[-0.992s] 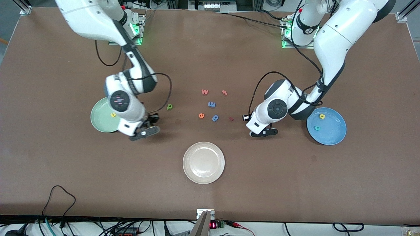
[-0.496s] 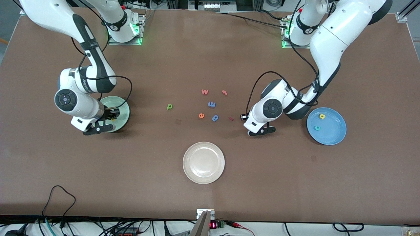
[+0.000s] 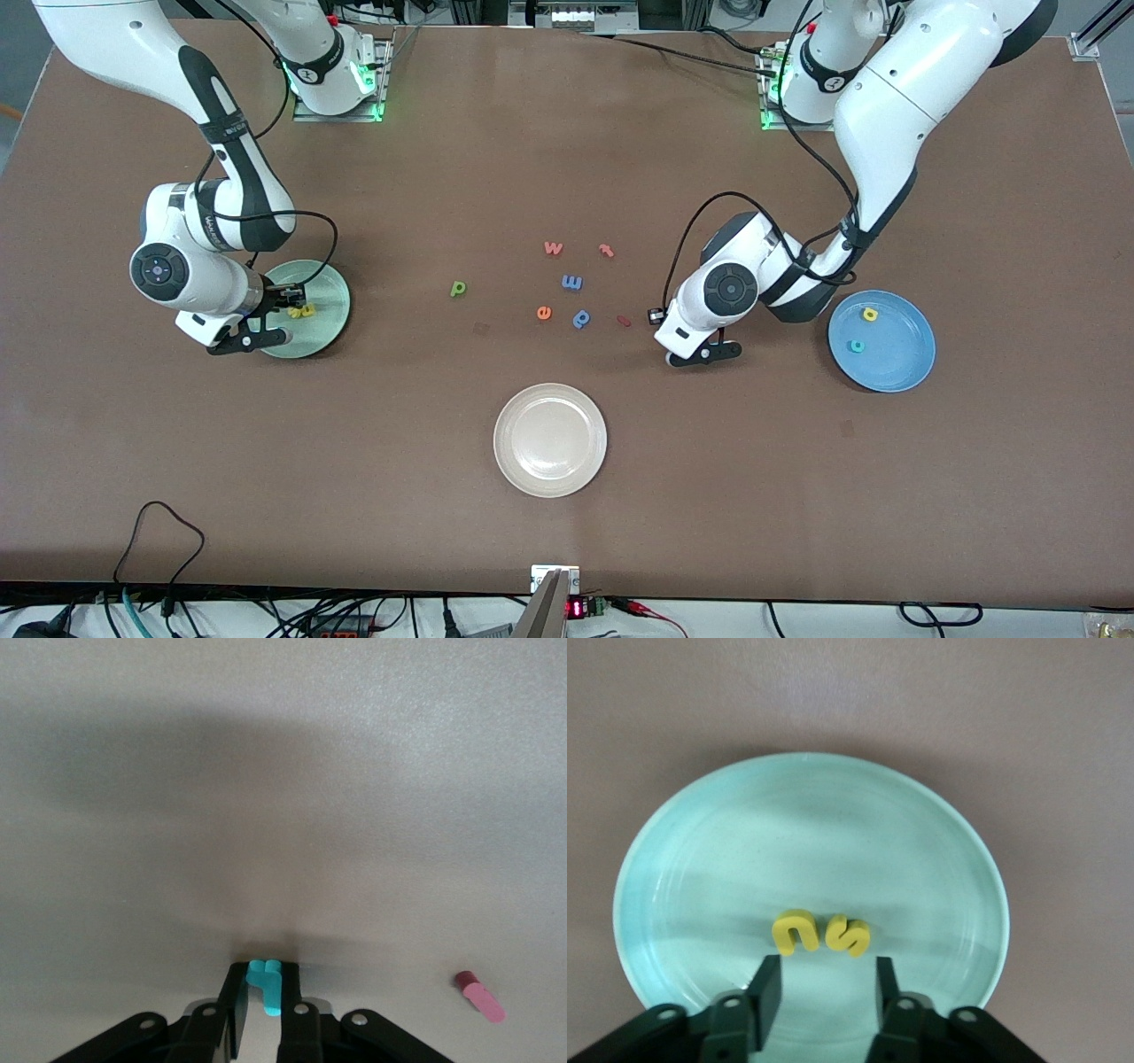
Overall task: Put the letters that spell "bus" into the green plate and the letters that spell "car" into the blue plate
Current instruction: 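Place the teal r on the blue plate while the right gripper grasps d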
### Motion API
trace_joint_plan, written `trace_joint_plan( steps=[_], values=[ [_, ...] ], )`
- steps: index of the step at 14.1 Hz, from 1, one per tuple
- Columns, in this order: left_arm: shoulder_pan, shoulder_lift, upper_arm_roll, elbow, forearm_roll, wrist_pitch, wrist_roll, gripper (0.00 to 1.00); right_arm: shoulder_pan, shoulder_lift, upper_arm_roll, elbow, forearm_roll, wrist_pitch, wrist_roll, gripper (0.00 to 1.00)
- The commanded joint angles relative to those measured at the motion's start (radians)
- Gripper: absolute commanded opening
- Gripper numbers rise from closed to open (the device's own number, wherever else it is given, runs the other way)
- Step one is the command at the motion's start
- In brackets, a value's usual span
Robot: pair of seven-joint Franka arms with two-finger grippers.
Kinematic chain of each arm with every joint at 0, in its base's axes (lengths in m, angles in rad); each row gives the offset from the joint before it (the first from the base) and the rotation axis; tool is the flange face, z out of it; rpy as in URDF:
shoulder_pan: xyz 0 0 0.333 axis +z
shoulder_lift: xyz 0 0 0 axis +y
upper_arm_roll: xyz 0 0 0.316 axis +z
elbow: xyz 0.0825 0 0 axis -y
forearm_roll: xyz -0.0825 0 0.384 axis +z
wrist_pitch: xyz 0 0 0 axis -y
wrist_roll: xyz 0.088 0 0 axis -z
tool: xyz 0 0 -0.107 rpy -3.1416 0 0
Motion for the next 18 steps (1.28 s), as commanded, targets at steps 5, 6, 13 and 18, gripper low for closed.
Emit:
trace_joint_plan(
  steps=[5,6,13,18],
  values=[
    [0.003,-0.042,0.017,0.014,0.038,-0.074,-0.007,0.19,0.016,-0.194,0.028,0.107,0.004,-0.152,-0.009,1.00],
    [0.005,-0.052,0.017,0.017,0.056,-0.102,0.000,0.19,0.037,-0.205,0.028,0.134,0.009,-0.191,-0.004,1.00],
    [0.141,-0.161,0.017,0.069,0.095,-0.347,0.357,0.19,0.102,-0.210,0.215,0.132,0.018,-0.227,0.261,1.00],
    [0.316,-0.187,0.017,0.077,0.147,-0.372,0.710,0.21,0.217,-0.113,0.249,0.085,0.021,-0.090,0.522,1.00]
  ],
)
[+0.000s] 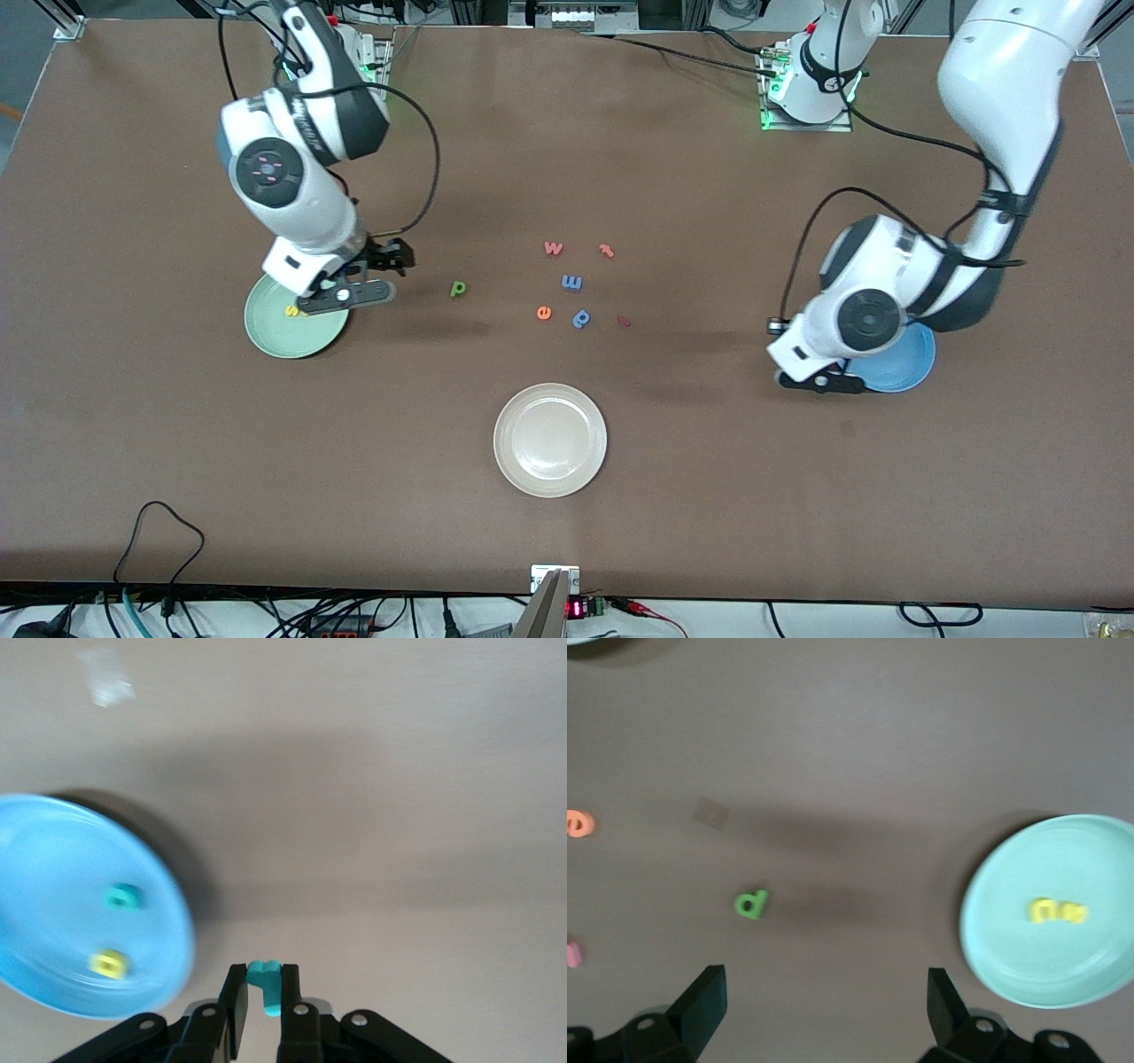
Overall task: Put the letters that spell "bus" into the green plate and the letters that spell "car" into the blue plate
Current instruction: 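Place the teal r on the blue plate while the right gripper grasps d, then lift the green d with the right gripper while the left gripper withdraws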
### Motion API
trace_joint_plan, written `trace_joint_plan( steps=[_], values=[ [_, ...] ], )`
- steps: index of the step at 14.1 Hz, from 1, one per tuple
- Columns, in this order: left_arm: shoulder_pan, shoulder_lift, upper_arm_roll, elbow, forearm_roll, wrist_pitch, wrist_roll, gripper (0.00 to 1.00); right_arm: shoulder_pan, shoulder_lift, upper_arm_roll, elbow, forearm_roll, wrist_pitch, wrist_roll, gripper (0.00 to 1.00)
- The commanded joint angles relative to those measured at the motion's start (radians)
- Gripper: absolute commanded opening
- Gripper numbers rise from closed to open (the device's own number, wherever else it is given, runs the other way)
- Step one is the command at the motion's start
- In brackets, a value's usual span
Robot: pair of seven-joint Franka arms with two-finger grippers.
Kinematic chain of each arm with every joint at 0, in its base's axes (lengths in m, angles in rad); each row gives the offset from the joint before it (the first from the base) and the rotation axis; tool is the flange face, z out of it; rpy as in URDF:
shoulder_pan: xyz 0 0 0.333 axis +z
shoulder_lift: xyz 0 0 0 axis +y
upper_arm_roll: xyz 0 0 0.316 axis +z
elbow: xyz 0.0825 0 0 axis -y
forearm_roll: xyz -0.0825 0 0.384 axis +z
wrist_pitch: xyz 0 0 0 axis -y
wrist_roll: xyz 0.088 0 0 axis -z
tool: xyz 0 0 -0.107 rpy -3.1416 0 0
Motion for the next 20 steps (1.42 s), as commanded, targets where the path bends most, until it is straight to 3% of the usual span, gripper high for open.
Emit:
trace_joint_plan(
  steps=[1,5,6,7,9,10,15,18,20],
  values=[
    [0.089,-0.016,-0.008,-0.005,0.080,-0.016,0.197,0.21,0.059,0.062,0.004,-0.038,0.009,0.118,0.144,1.00],
    [0.254,-0.007,-0.008,-0.049,0.146,0.060,0.418,0.27,0.097,0.153,0.004,-0.041,0.009,0.235,0.311,1.00],
    [0.280,-0.005,-0.011,-0.077,0.145,0.094,0.448,0.46,0.106,0.174,0.004,-0.041,0.007,0.255,0.354,0.95],
    [0.288,-0.008,-0.011,-0.098,0.143,0.106,0.456,0.99,0.108,0.187,0.004,-0.041,0.007,0.270,0.368,0.84],
    [0.287,-0.027,-0.045,-0.092,0.142,0.045,0.459,1.00,0.106,0.208,0.004,-0.041,0.004,0.273,0.369,0.67],
    [0.285,-0.043,-0.097,-0.082,0.138,-0.019,0.450,1.00,0.106,0.214,0.004,-0.041,0.004,0.275,0.370,0.59],
    [0.290,-0.068,-0.284,0.081,0.128,-0.294,0.433,1.00,0.108,0.239,0.002,-0.041,0.002,0.276,0.370,0.56],
    [0.281,-0.082,-0.395,0.242,0.128,-0.459,0.430,1.00,0.106,0.263,0.001,-0.043,-0.008,0.278,0.369,0.57],
    [0.276,-0.082,-0.424,0.355,0.128,-0.556,0.442,1.00,0.106,0.277,0.001,-0.044,-0.008,0.295,0.370,0.57]
  ],
)
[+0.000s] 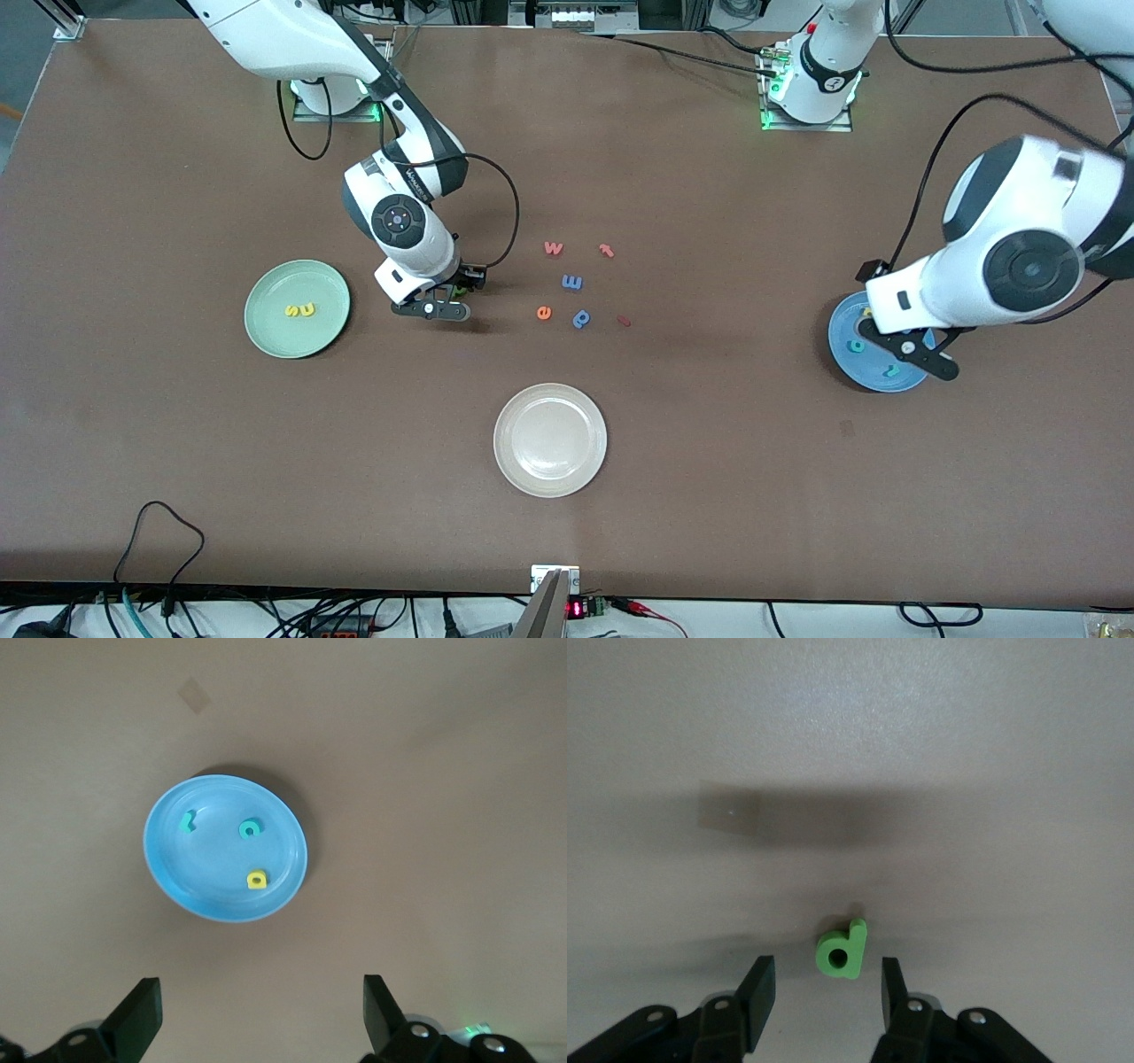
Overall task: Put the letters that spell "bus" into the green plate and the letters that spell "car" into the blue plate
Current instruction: 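Lift the green d with the right gripper while the left gripper withdraws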
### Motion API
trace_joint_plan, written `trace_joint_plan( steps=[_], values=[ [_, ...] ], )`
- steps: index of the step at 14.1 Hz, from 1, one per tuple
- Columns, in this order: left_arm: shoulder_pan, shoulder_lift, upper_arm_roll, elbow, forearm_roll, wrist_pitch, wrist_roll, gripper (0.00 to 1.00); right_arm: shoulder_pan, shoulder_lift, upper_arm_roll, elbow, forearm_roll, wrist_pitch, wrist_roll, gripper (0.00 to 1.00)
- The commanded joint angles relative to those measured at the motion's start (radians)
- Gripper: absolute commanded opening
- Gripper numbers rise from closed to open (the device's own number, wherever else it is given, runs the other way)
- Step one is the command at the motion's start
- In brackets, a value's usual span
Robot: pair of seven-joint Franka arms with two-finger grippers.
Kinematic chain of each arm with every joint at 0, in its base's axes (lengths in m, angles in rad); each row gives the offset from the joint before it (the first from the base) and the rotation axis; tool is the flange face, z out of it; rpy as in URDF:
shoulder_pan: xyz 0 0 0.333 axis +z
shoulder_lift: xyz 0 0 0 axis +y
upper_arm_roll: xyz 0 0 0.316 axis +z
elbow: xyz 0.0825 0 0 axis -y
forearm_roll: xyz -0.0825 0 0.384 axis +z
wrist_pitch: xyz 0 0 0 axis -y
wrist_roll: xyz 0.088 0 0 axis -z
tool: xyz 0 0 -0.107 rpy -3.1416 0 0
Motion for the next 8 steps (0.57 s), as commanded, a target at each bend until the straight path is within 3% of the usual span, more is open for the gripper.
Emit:
trace_joint_plan(
  steps=[1,4,7,8],
  values=[
    [-0.002,0.007,-0.052,0.170,0.010,-0.118,0.013,1.00,0.003,0.026,-0.001,0.003,-0.008,0.023,0.016,0.57],
    [0.001,0.005,-0.063,0.272,-0.031,-0.158,0.010,1.00,0.004,0.037,-0.001,0.001,-0.008,0.033,0.016,0.57],
    [-0.018,-0.079,0.067,0.240,-0.190,-0.048,-0.024,1.00,0.004,0.049,-0.001,0.001,-0.008,0.033,0.016,0.57],
    [-0.101,-0.117,0.220,0.237,-0.256,-0.040,-0.026,1.00,0.004,0.049,-0.001,0.000,-0.008,0.033,0.016,0.57]
  ],
)
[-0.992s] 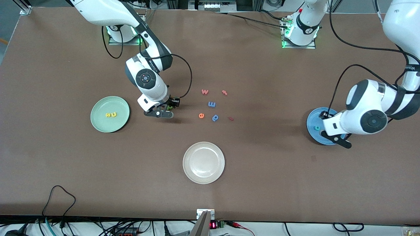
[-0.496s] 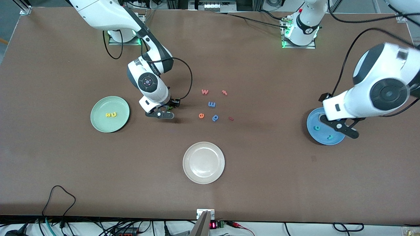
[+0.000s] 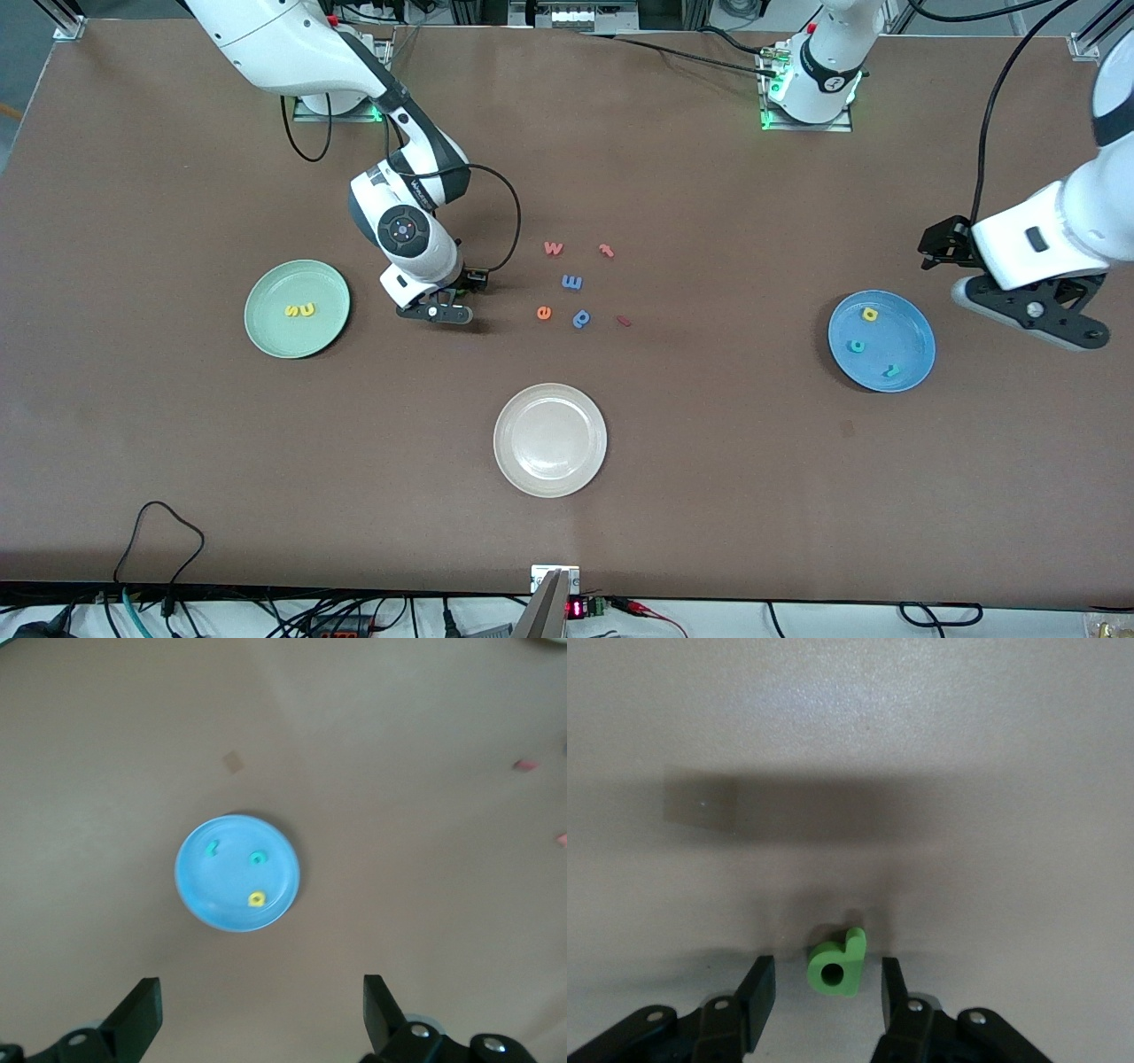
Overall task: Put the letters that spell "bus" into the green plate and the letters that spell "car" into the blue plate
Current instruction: 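Lift the green d with the right gripper while the left gripper withdraws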
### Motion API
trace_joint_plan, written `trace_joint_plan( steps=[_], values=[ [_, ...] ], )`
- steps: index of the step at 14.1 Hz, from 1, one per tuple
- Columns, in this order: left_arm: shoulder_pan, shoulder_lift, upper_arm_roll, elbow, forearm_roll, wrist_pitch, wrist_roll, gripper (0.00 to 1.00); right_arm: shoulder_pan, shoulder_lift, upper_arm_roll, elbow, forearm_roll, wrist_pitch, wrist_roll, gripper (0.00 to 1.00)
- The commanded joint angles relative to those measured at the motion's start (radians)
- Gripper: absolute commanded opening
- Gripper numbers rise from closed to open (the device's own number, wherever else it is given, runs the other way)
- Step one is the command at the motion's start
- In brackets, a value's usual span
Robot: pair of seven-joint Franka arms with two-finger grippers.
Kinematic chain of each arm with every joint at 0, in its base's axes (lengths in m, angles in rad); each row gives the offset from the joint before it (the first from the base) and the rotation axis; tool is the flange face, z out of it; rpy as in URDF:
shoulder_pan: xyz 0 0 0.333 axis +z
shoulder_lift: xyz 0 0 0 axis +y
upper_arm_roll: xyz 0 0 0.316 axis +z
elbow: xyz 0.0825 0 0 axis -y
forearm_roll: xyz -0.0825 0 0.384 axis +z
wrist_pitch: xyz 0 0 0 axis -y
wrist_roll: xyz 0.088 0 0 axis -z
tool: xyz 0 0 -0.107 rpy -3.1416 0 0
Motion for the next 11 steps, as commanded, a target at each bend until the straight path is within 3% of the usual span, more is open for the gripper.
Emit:
trace_joint_plan(
  steps=[1,2,3,5,6,8,11],
  values=[
    [-0.218,-0.103,0.347,-0.029,-0.182,0.039,-0.021,1.00,0.004,0.008,0.000,-0.004,-0.007,0.012,0.016,0.56],
    [-0.308,-0.120,0.480,-0.043,-0.274,0.040,-0.054,1.00,0.004,0.008,0.000,-0.005,-0.007,0.010,0.016,0.54],
    [-0.355,-0.152,0.567,-0.056,-0.334,0.042,-0.085,1.00,0.004,0.008,0.000,-0.007,-0.007,0.010,0.016,0.54],
    [-0.438,-0.267,0.673,-0.212,-0.347,0.119,-0.090,1.00,0.004,0.008,0.000,-0.011,-0.009,0.015,0.016,0.53],
    [-0.490,-0.348,0.743,-0.318,-0.344,0.194,-0.088,1.00,0.004,0.008,0.000,-0.013,-0.009,0.019,0.016,0.49],
    [-0.608,-0.424,0.879,-0.432,-0.341,0.265,-0.088,1.00,0.006,0.011,0.000,-0.013,-0.009,0.021,0.016,0.31],
    [-0.612,-0.459,0.885,-0.487,-0.338,0.324,-0.073,1.00,0.004,0.011,0.000,-0.011,-0.009,0.021,0.015,0.15]
  ],
)
